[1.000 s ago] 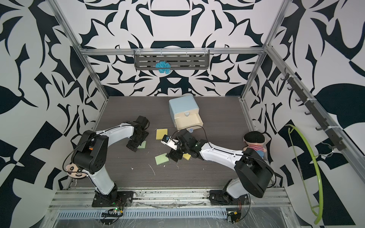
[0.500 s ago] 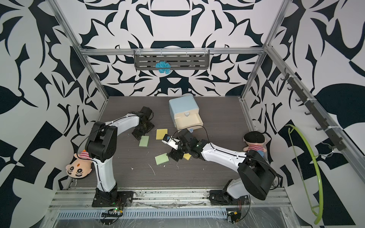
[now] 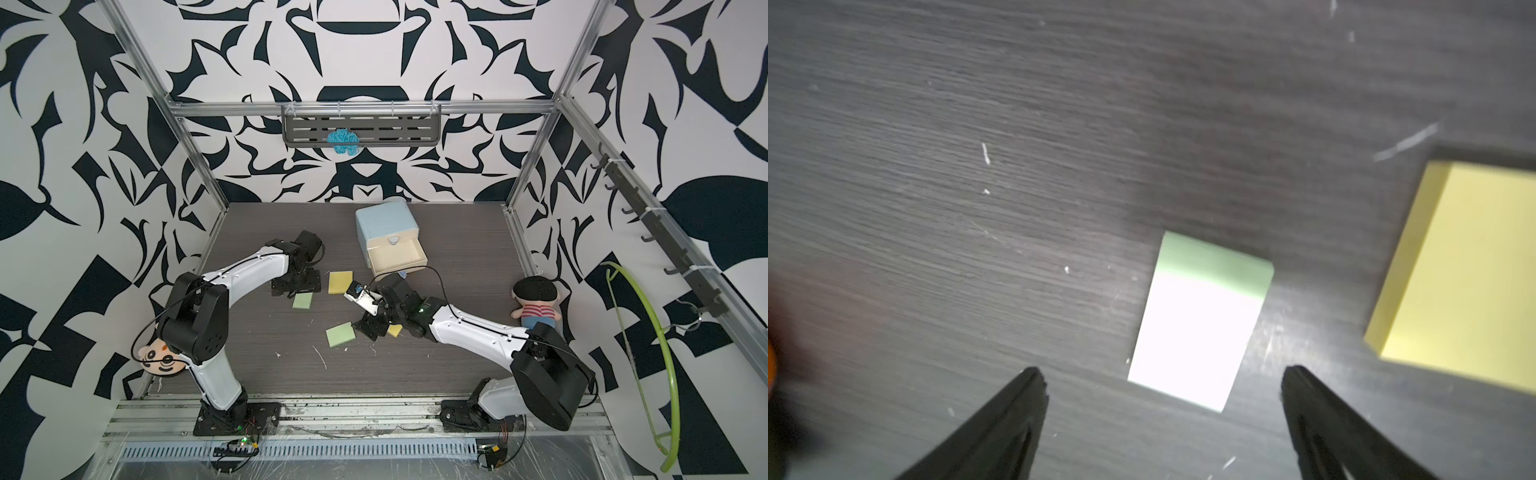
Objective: Please put the sticky notes in the drawer by color
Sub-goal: Pick up the sticky notes from the center of the board.
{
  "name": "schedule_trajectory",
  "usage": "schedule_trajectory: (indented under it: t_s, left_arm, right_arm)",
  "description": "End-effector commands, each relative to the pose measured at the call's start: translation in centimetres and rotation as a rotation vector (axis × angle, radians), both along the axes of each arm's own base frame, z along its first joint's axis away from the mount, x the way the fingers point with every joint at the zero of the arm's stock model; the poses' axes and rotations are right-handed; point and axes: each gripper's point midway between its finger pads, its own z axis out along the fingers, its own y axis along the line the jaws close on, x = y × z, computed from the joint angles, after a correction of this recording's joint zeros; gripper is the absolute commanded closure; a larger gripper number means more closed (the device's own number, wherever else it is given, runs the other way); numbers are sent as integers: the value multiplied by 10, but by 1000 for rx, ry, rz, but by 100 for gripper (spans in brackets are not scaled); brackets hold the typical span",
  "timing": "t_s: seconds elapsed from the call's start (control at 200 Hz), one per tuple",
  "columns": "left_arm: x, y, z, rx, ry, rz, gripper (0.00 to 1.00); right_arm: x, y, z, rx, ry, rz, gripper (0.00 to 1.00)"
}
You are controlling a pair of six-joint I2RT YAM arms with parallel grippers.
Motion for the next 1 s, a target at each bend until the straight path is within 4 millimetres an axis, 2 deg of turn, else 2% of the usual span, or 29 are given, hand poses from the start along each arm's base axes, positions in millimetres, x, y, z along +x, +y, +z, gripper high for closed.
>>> schedule_trajectory:
  t_s: [0.0,0.06,0.175,0.385,0.4,0.43,0.63,0.85,0.995]
  left_arm:
    - [-16,-11,-12,-40,84,-163,10]
    - [-11,-22,-14,-90,65,-190,12]
    - [-6,-29,-19,-115,54,-202,12]
    - [-1,-18,-33,-52,82,-185,14]
    - [-1,-18,-34,-50,83,-184,18]
    - [-1,-16,-35,-49,87,-179,19]
    - [-1,-2,-41,-41,93,-140,18]
    - [-7,0,-51,-79,123,-121,22]
    - [-11,1,-57,-83,136,-117,29]
  right_arm:
    - [6,5,16,56,-28,-16,14]
    - [6,5,17,56,-25,-16,14]
    - [5,5,18,59,-24,-15,14]
    - [5,4,14,52,-16,-20,14]
    - [6,4,13,51,-15,-23,14]
    - [5,4,13,52,-14,-23,14]
    - [7,4,13,45,-17,-25,14]
    - [8,5,14,42,-16,-26,14]
    - [9,6,14,37,-14,-25,14]
